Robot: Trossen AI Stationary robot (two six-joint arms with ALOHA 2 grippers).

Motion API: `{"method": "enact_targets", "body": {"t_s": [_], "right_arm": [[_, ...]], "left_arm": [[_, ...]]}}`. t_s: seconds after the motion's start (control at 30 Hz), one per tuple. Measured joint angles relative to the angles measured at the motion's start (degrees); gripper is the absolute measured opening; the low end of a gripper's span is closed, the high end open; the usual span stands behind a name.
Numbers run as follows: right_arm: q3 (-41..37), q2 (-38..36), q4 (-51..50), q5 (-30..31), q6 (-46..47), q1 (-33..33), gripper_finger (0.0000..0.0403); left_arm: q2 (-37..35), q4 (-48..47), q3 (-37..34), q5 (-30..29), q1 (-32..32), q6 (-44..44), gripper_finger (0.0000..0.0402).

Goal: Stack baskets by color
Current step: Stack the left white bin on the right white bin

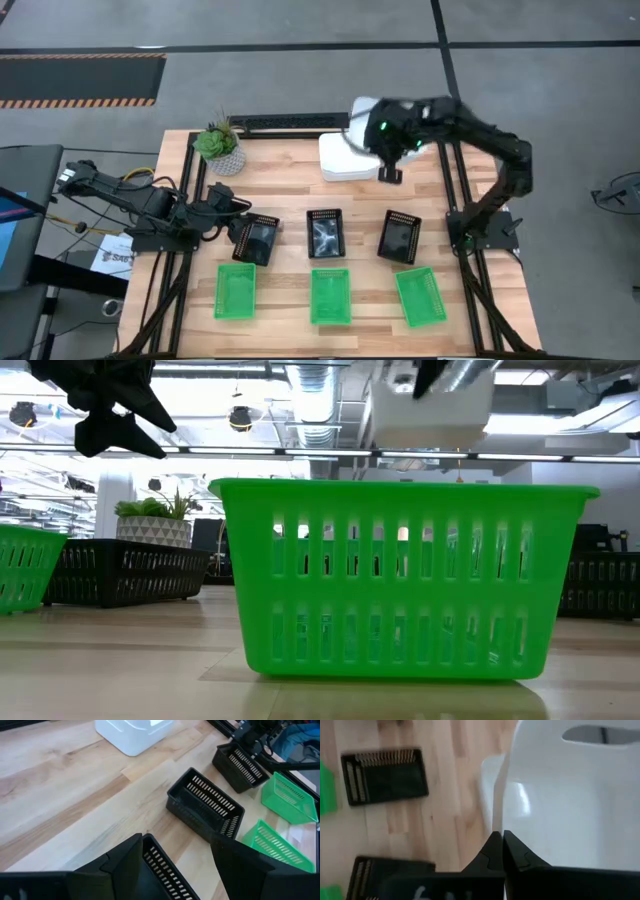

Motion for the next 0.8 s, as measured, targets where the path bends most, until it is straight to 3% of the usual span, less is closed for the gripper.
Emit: {"method": "enact_targets", "body": {"t_s": [0.17, 0.3, 0.5, 0.8], "right_arm": [[-22.85, -4.80, 21.52, -0.40, -3.99, -0.47, 0.0000], [-32.87, -4.96, 32.82, -0.32, -7.54, -3.55, 0.0000], [-34.57, 0.24, 40.09, -0.31, -12.98, -7.00, 0.0000], [-29.44, 9.41, 40.44, -3.78, -16.28, -6.30, 0.0000]], "left_arm": [[0.00, -0.01, 0.00, -0.05, 0.01, 0.00, 0.0224], [0.00, -0.01, 0.00, 0.42, 0.01, -0.13, 0.0224], [0.00, 0.01, 0.00, 0.42, 0.01, -1.12, 0.0224], [0.00, -0.01, 0.00, 0.23, -0.01, -1.42, 0.0224]]}}
